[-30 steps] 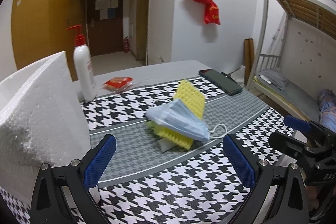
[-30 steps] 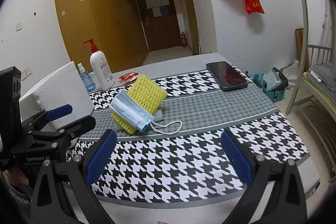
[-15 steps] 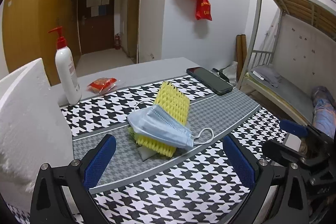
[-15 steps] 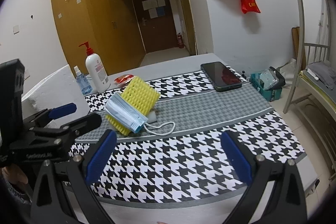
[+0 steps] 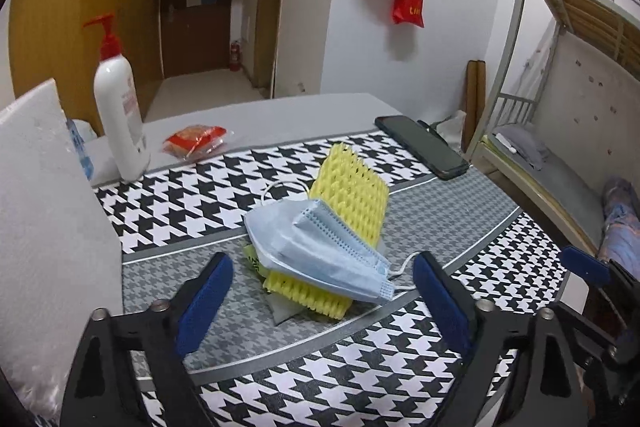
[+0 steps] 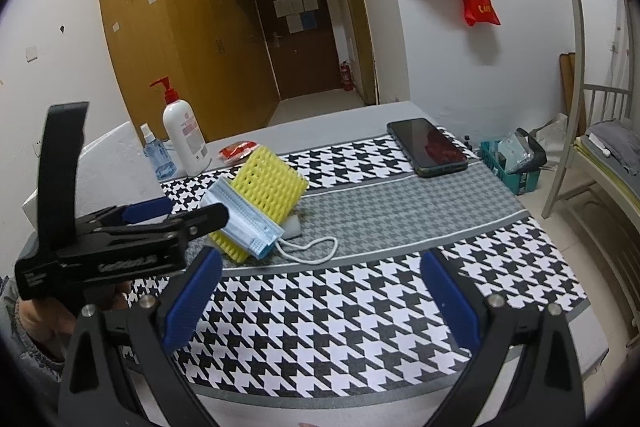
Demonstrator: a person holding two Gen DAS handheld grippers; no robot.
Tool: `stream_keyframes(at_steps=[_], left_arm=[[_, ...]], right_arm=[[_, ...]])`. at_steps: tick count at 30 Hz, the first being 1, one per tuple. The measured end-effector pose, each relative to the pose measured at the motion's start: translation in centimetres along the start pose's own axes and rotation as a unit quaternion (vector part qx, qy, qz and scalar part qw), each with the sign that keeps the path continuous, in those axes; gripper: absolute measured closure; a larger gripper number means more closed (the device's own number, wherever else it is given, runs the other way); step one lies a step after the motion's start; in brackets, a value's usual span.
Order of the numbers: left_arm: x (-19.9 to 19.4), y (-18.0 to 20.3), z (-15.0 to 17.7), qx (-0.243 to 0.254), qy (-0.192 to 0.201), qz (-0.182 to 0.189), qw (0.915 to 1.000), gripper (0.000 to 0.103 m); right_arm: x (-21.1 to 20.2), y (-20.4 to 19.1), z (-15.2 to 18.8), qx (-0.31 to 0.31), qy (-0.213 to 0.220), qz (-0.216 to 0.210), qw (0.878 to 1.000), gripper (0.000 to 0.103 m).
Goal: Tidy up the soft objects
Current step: 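Grasp the blue face mask with the left gripper and lift it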
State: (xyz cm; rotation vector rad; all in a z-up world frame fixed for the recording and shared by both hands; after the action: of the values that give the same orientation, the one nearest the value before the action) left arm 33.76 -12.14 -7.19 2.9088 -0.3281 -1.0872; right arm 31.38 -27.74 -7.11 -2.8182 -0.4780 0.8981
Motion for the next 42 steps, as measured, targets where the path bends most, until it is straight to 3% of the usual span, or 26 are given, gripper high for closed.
stream_keyframes(at_steps=[5,10,15,21,27,32,36,42], left_arm=[[1.0,-0.7,0.0,-0.013,-0.012,0.011,0.9998,0.023],[1.9,-0.8,0.1,-0.004,-0.019,0.013,0.9997,0.039],[3.1,-1.3,0.1,-0.009,-0.031,0.015,0.9994,0.064],[2.3,-0.6,0.3,0.010,-0.014,0.048,0.9987,0.083],[0.3,0.9,1.1,0.046,-0.001,0.113,0.9925,0.087],[-2.1,2.5,2.3,0.101,0.018,0.160,0.9818,0.087],[-3.7,2.8,3.0,0.126,0.042,0.167,0.9770,0.086],[-4.5,2.4,3.4,0.130,0.045,0.185,0.9731,0.086]], right_arm=[[0.4,0.3,0.1,0.002,-0.007,0.007,1.000,0.002],[1.1,0.2,0.2,-0.007,-0.016,0.008,1.000,0.002],[1.4,0.0,0.1,-0.011,-0.020,0.006,1.000,0.002],[1.8,0.1,0.5,-0.008,-0.029,0.007,1.000,0.002],[1.7,0.1,0.4,-0.011,-0.032,0.017,0.999,0.002],[0.6,0.2,0.0,-0.012,-0.018,0.030,0.999,0.002],[0.5,0.8,-0.2,-0.001,-0.017,0.044,0.999,0.002],[0.9,0.8,-0.5,0.005,-0.020,0.041,0.999,0.002]])
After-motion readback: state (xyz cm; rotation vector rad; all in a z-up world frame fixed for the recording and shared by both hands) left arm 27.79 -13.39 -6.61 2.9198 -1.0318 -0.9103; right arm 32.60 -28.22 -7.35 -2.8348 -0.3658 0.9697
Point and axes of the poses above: each gripper's, at about its wrist camera, not at the fingertips, and x roughly the way its jaws point, y to its right, z to its underside, the point moved 3 cm from there along x, roughly the way its jaws point, and after that the axes turned 2 degrees about x, right-handed, at the moved point
